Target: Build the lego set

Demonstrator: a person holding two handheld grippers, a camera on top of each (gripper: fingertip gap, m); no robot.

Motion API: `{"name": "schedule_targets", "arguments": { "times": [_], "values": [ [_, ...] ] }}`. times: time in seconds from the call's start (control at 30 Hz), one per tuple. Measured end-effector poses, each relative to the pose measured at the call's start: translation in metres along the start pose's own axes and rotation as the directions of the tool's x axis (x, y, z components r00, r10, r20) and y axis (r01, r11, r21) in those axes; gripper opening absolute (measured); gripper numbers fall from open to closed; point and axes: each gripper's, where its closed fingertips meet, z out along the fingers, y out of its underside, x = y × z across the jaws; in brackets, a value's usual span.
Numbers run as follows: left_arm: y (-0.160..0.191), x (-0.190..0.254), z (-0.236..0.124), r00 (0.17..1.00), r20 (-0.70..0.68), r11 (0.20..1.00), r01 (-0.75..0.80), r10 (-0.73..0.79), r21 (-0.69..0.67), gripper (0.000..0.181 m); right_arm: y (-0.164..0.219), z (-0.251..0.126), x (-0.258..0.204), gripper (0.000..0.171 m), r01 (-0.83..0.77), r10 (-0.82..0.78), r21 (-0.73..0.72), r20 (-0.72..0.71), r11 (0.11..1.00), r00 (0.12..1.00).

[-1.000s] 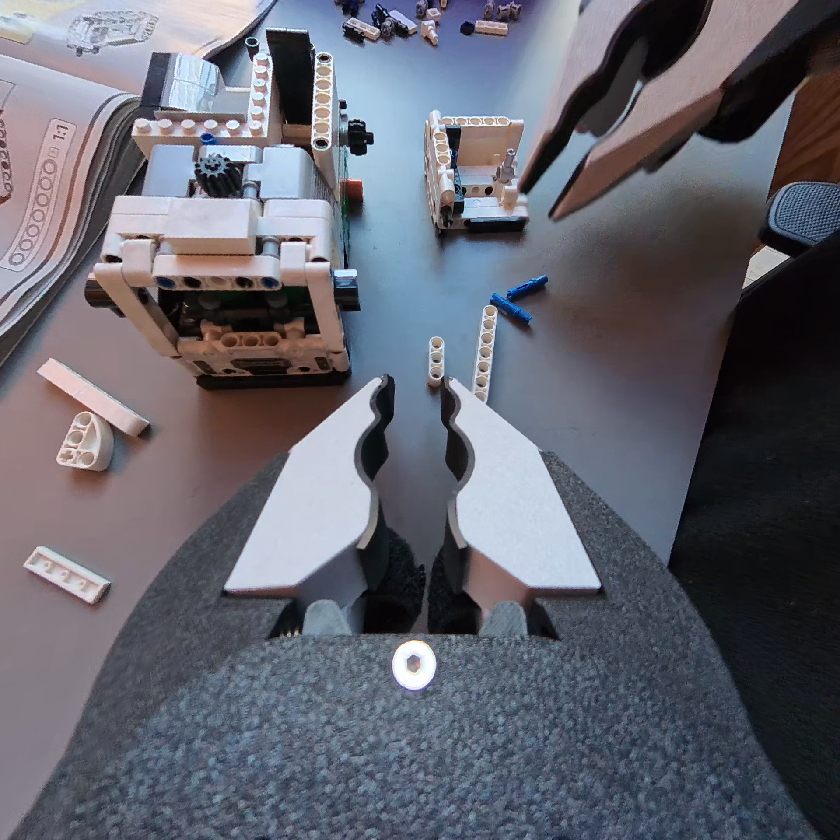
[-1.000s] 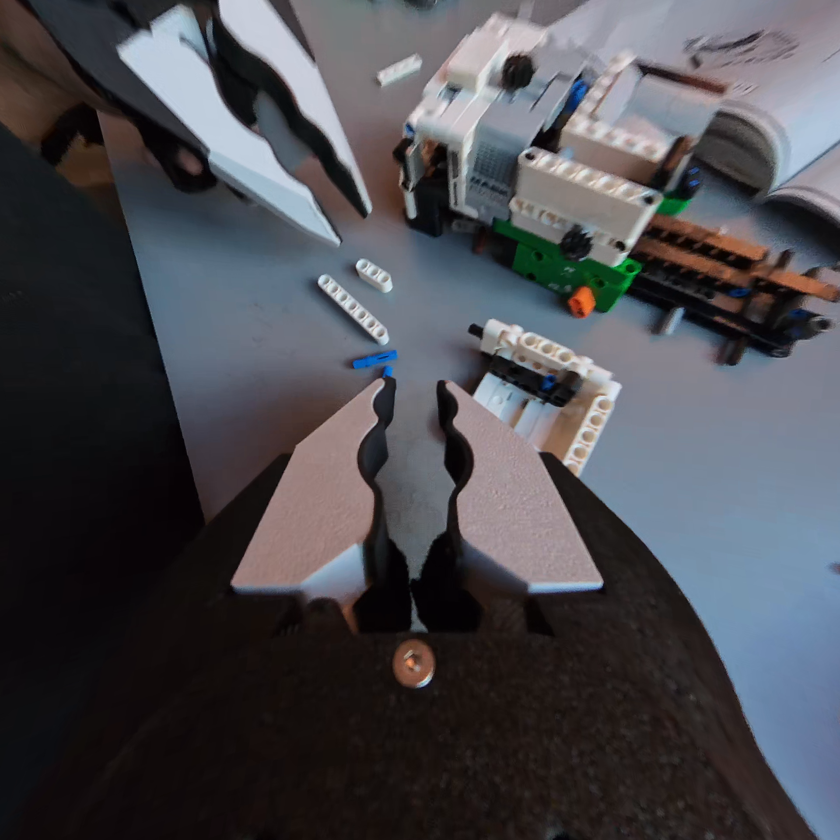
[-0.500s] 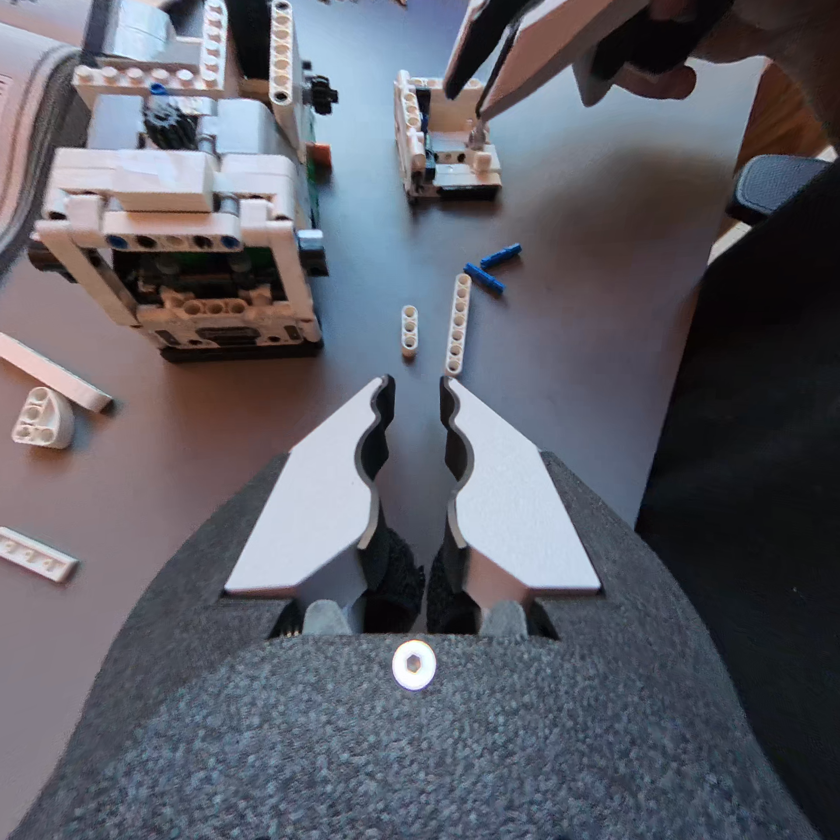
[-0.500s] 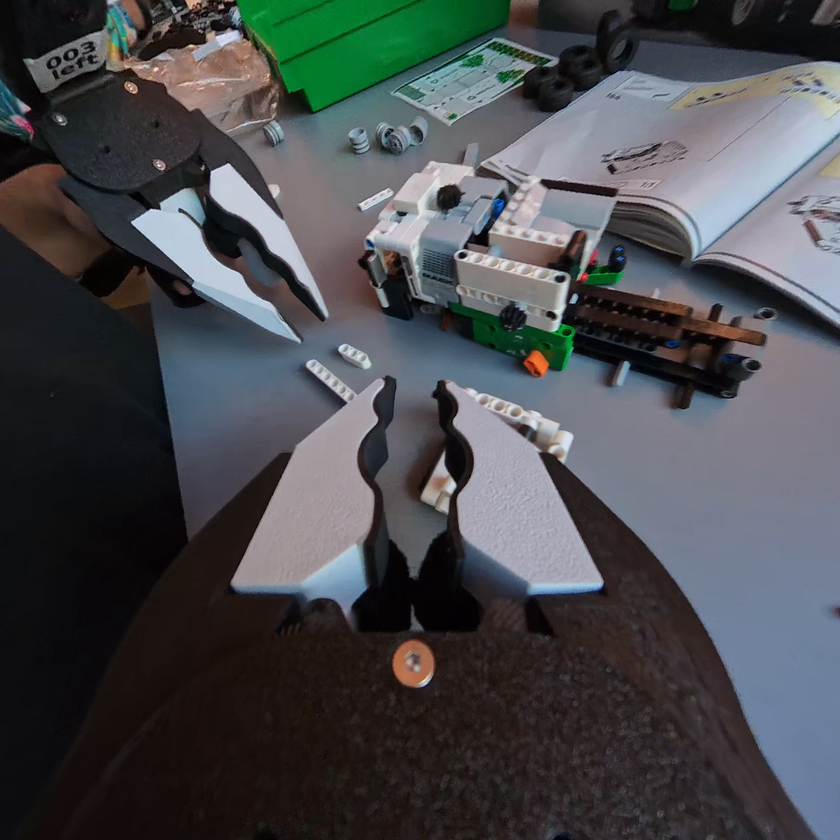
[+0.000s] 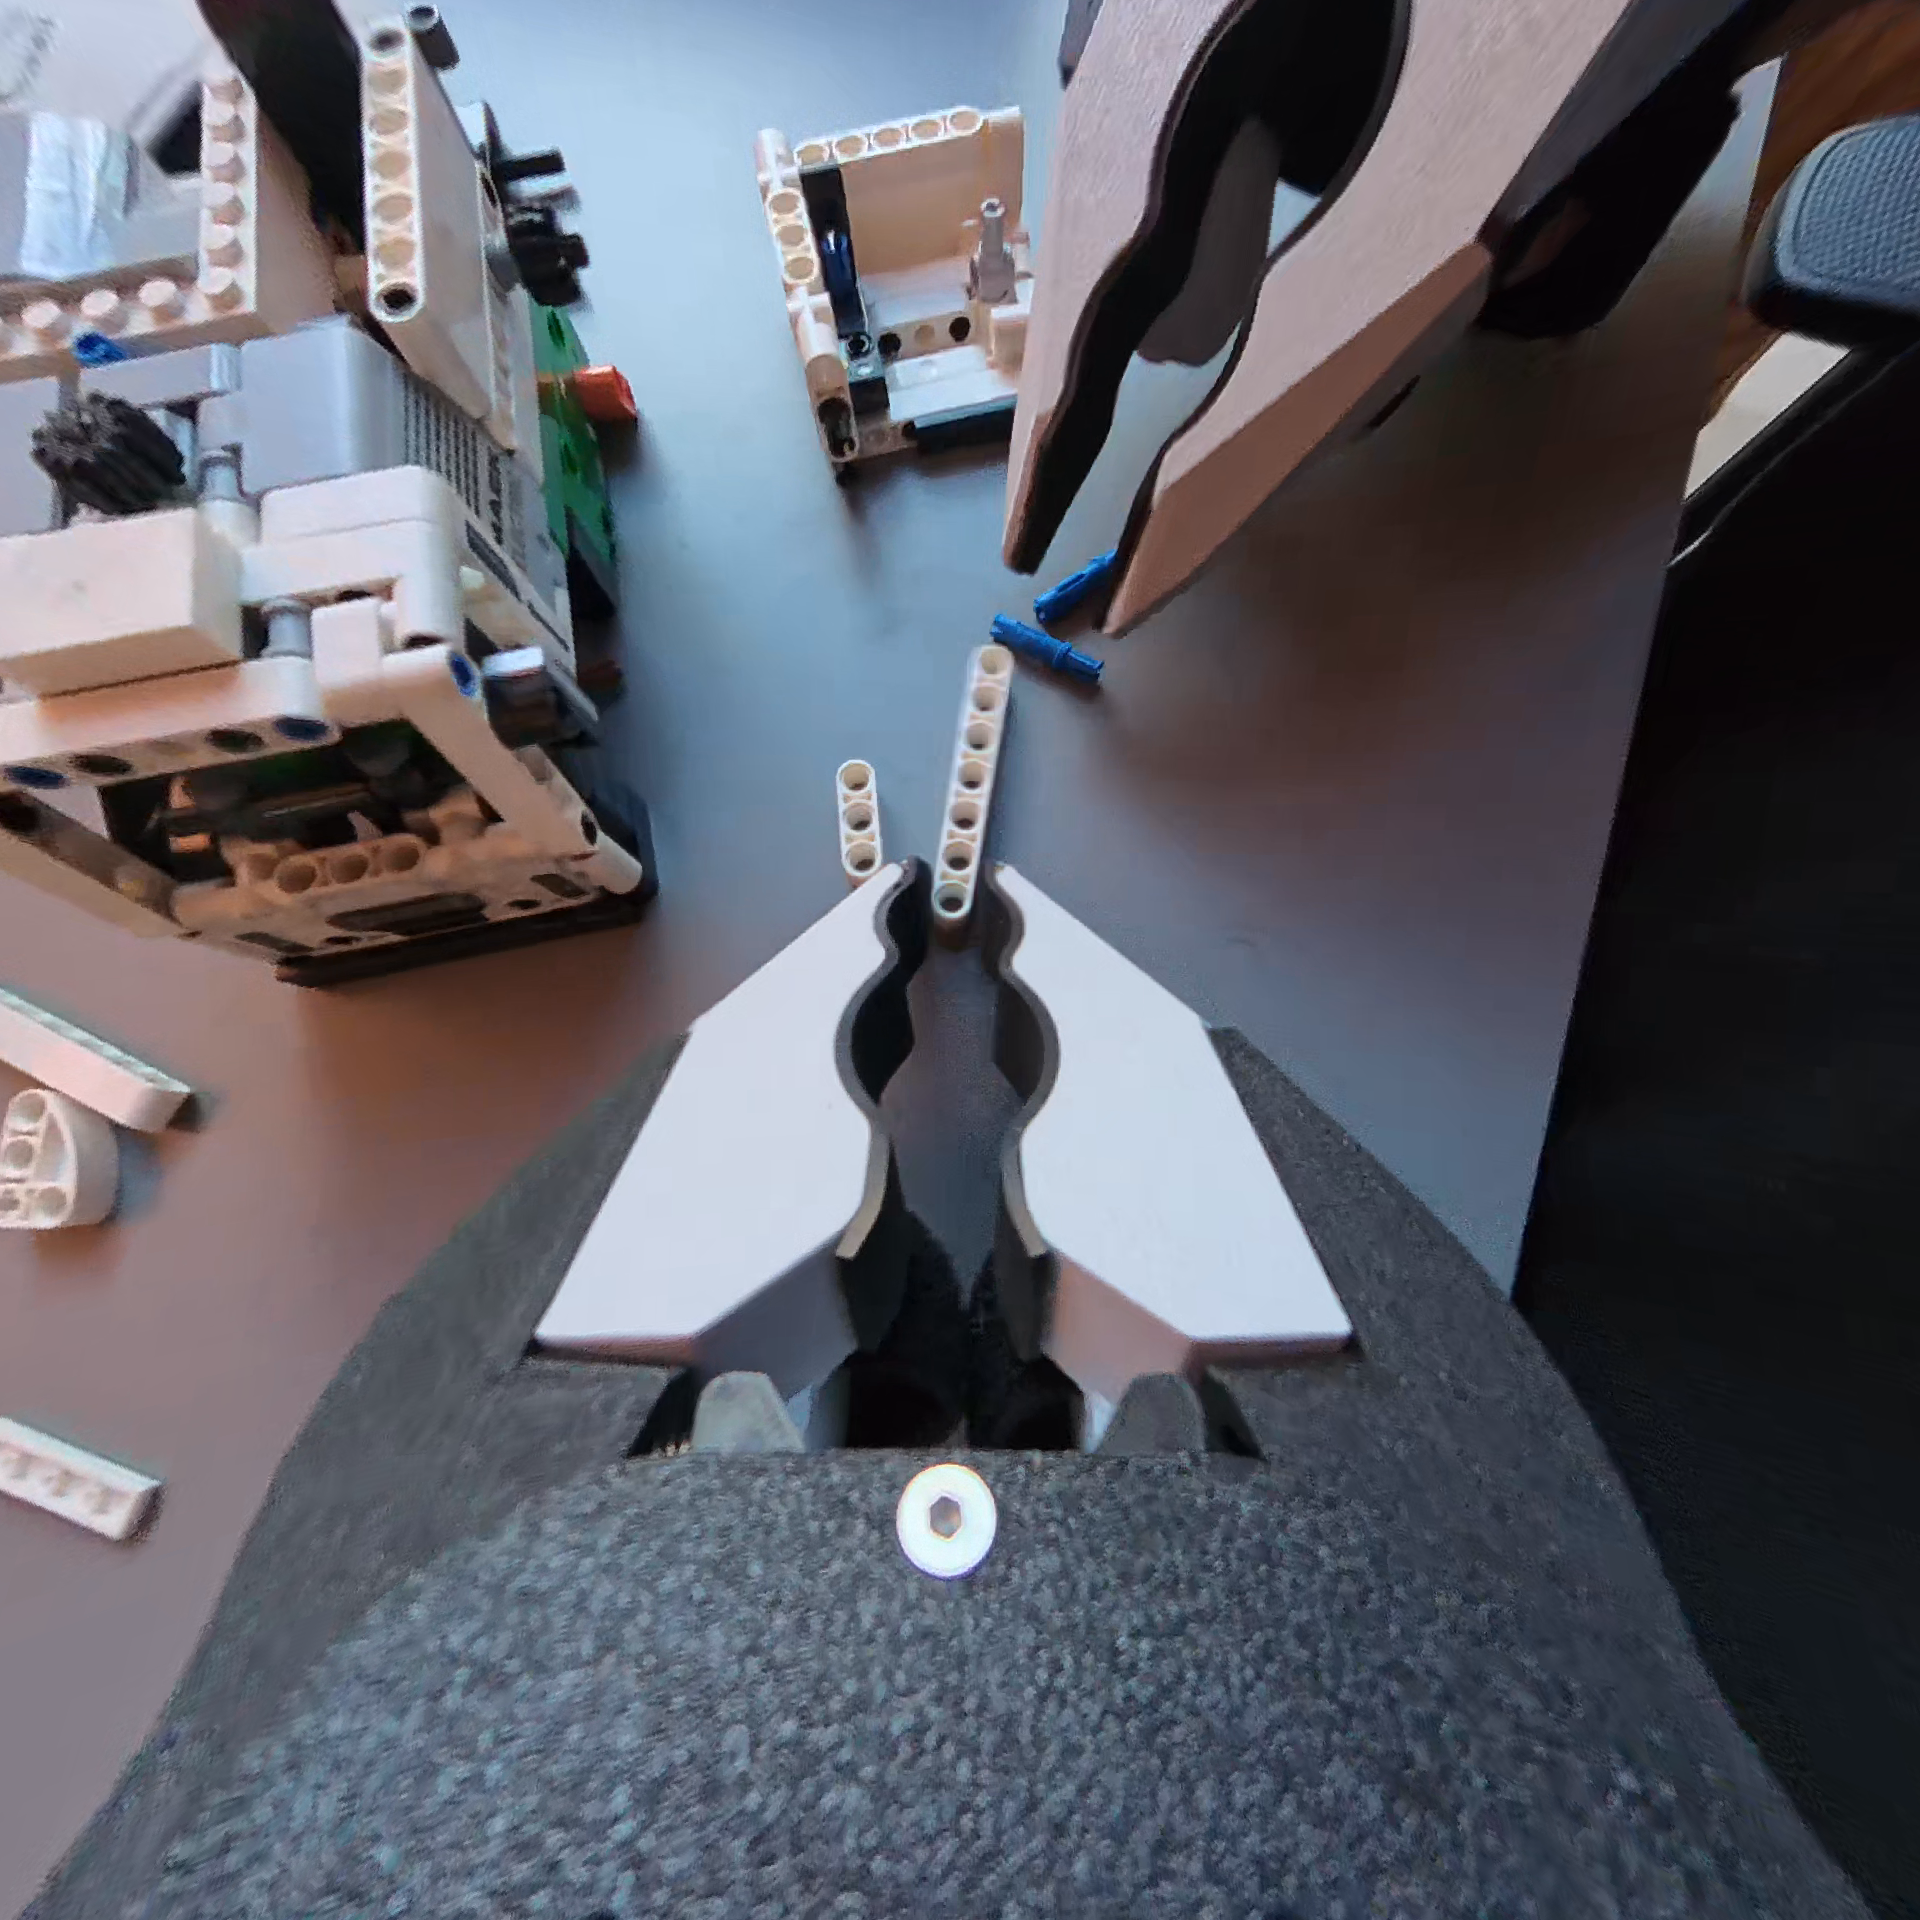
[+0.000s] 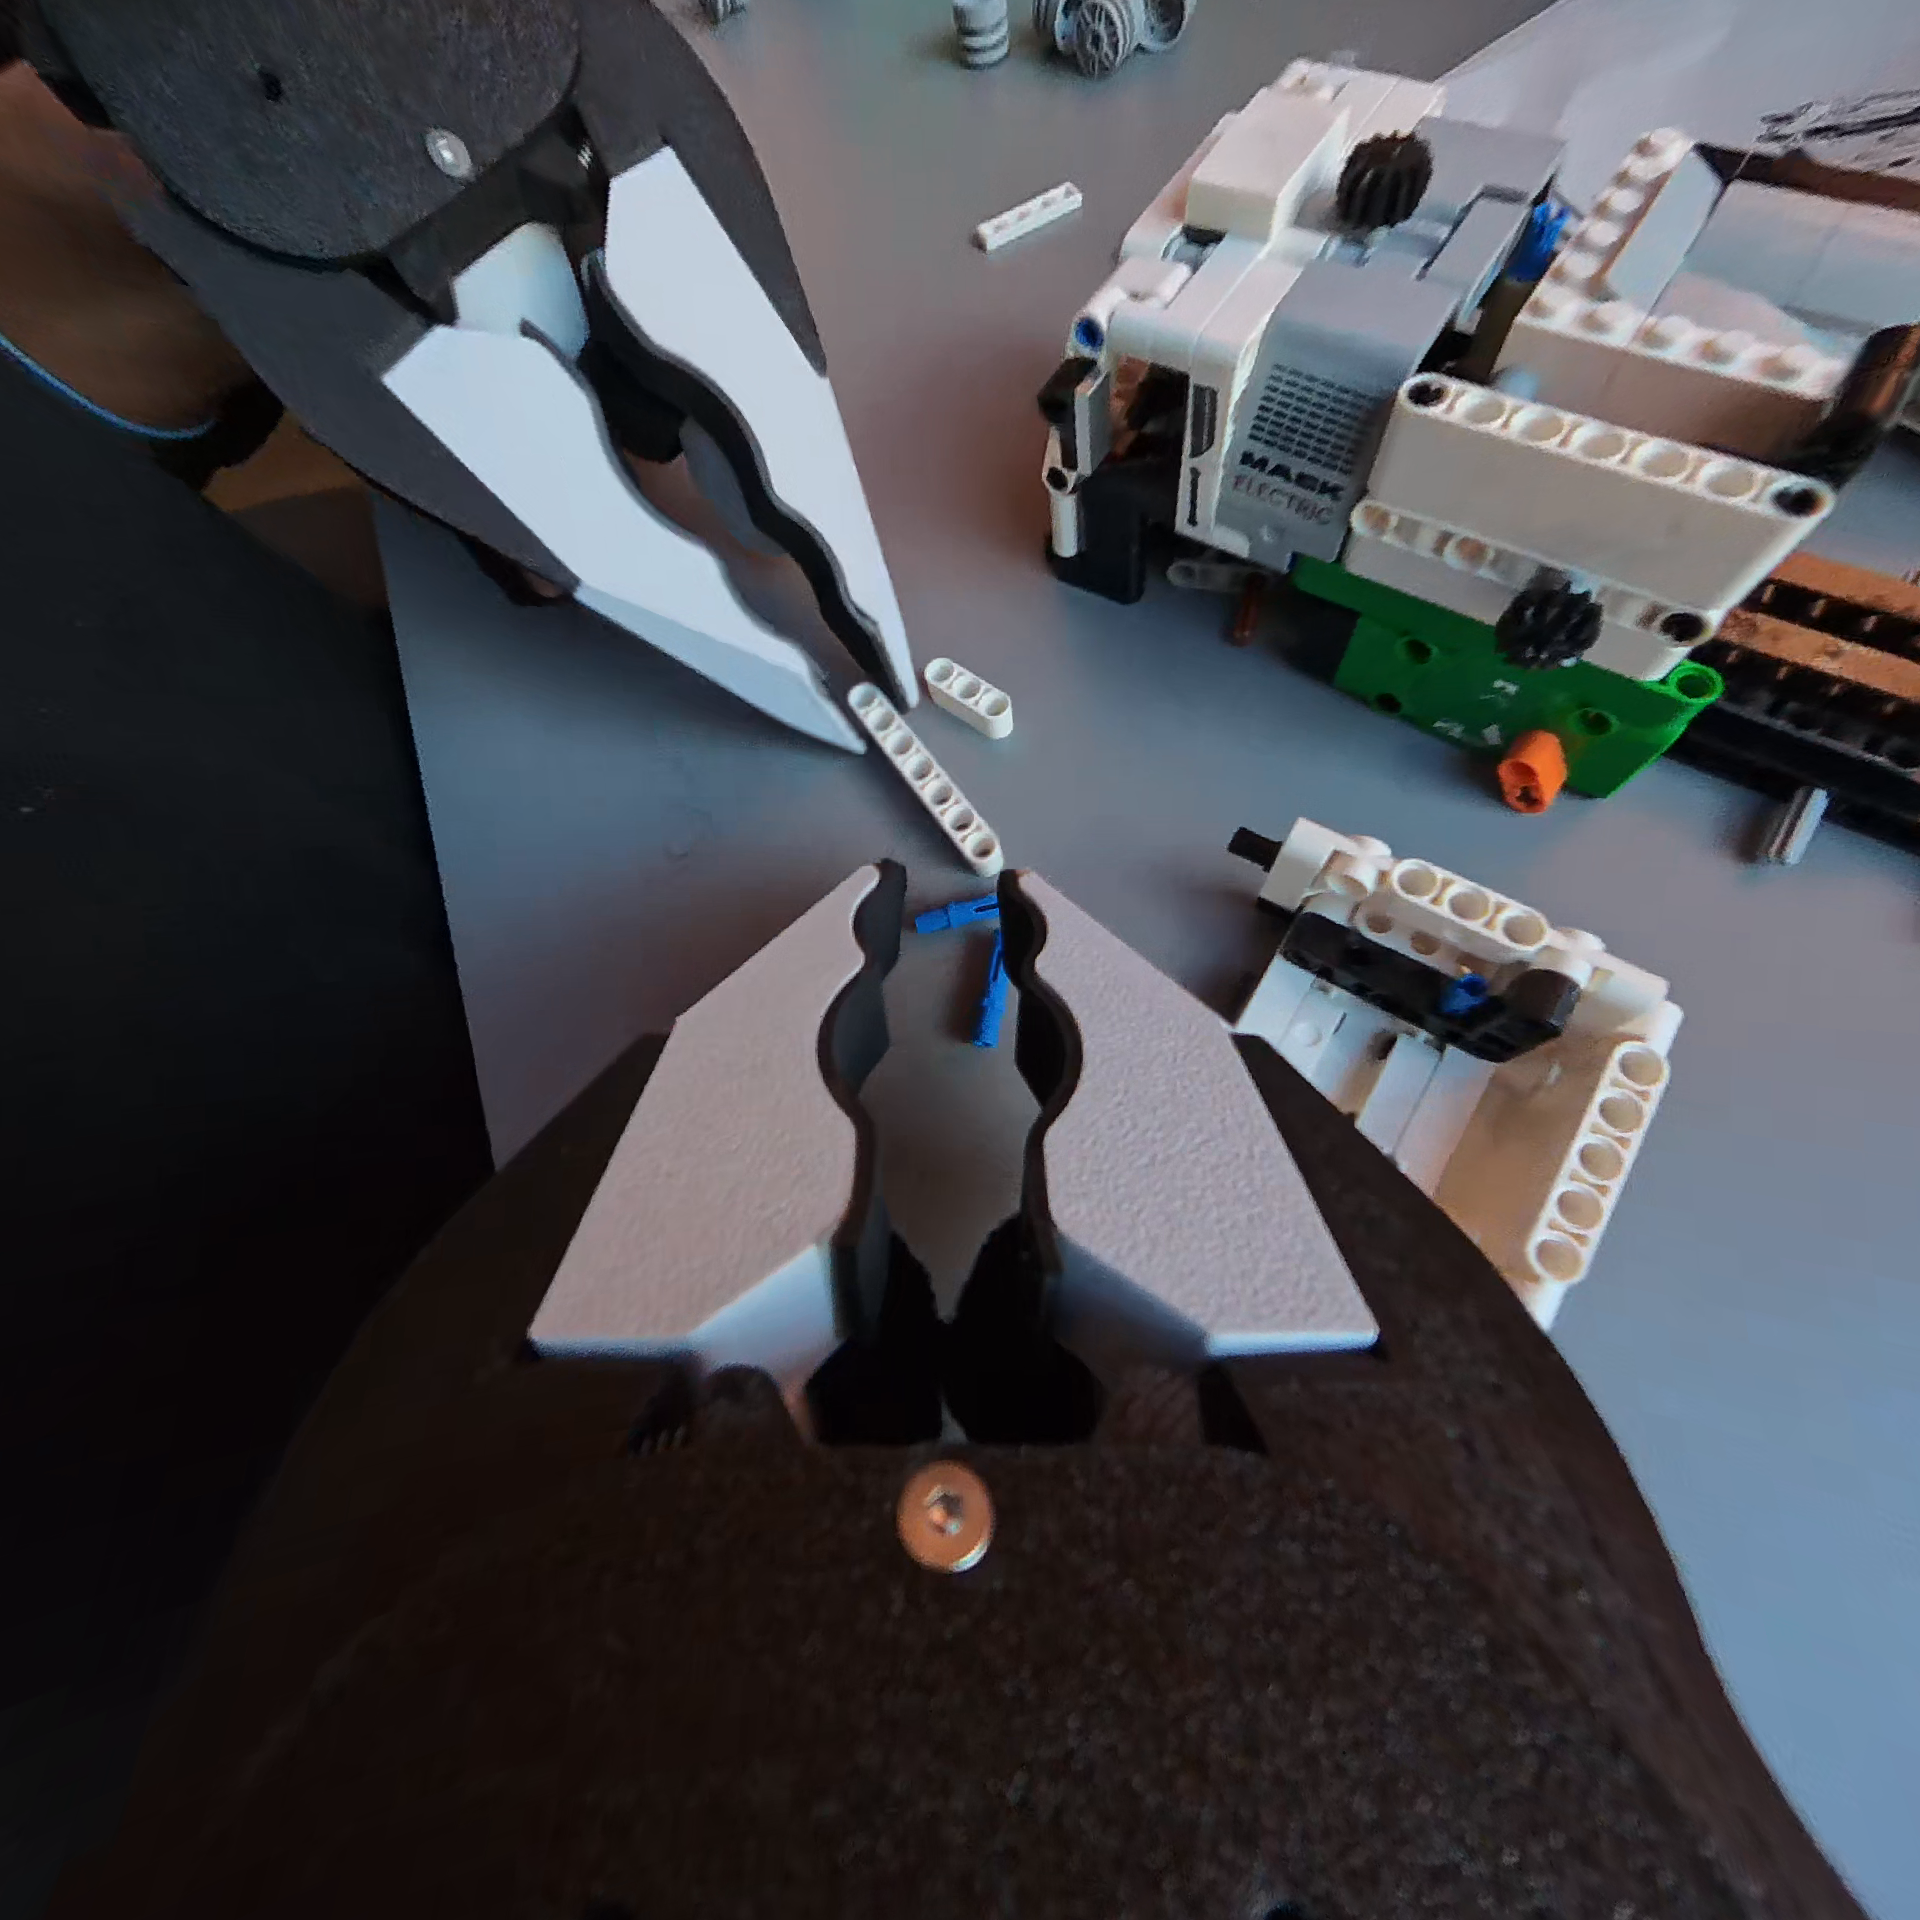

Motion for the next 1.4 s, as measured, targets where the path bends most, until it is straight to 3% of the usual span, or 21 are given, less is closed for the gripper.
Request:
{"name": "schedule_targets", "arguments": {
  "times": [0.17, 0.33, 0.5, 0.6, 0.73, 0.83, 1.0, 1.2, 1.3, 1.4],
  "values": [
    [-0.008, -0.010, -0.006, 0.971, 0.127, 0.979, -0.206, 0.204, 0.001, 0.007, -0.012, 0.003, 0.002, 0.024, -0.056, 0.057, 0.054, -0.015, 0.997, 0.998],
    [-0.046, -0.016, -0.034, 0.855, 0.311, 0.874, -0.469, 0.415, 0.124, 0.007, -0.051, -0.006, 0.006, 0.031, -0.201, 0.186, 0.212, 0.088, 0.957, 0.979],
    [-0.060, -0.019, -0.048, 0.853, 0.336, 0.849, -0.482, 0.399, 0.216, 0.006, -0.080, -0.020, -0.003, 0.030, -0.338, 0.248, 0.288, 0.308, 0.896, 0.919],
    [-0.068, -0.019, -0.054, 0.854, 0.361, 0.837, -0.479, 0.375, 0.263, 0.007, -0.081, -0.019, 0.000, 0.030, -0.383, 0.282, 0.281, 0.339, 0.880, 0.898],
    [-0.070, -0.019, -0.051, 0.874, 0.355, 0.850, -0.440, 0.332, 0.290, 0.006, -0.081, -0.017, -0.004, 0.027, -0.425, 0.302, 0.280, 0.392, 0.861, 0.869],
    [-0.069, -0.019, -0.046, 0.892, 0.343, 0.868, -0.401, 0.295, 0.294, 0.006, -0.085, -0.017, -0.004, 0.015, -0.460, 0.318, 0.309, 0.412, 0.833, 0.854],
    [-0.074, -0.022, -0.044, 0.950, 0.272, 0.898, -0.250, 0.155, 0.361, 0.007, -0.087, -0.019, 0.004, 0.008, -0.491, 0.349, 0.338, 0.402, 0.803, 0.847],
    [-0.078, -0.019, -0.040, 0.997, 0.023, 0.902, 0.052, -0.069, 0.429, 0.011, -0.087, -0.023, 0.010, 0.007, -0.509, 0.361, 0.346, 0.409, 0.788, 0.838],
    [-0.081, -0.011, -0.038, 0.968, -0.193, 0.887, 0.229, -0.162, 0.402, 0.030, -0.082, -0.021, 0.013, 0.007, -0.471, 0.349, 0.352, 0.357, 0.809, 0.866],
    [-0.084, -0.013, -0.039, 0.928, -0.300, 0.864, 0.328, -0.220, 0.382, 0.031, -0.084, -0.024, 0.010, 0.007, -0.446, 0.318, 0.371, 0.358, 0.815, 0.878]
  ]
}}
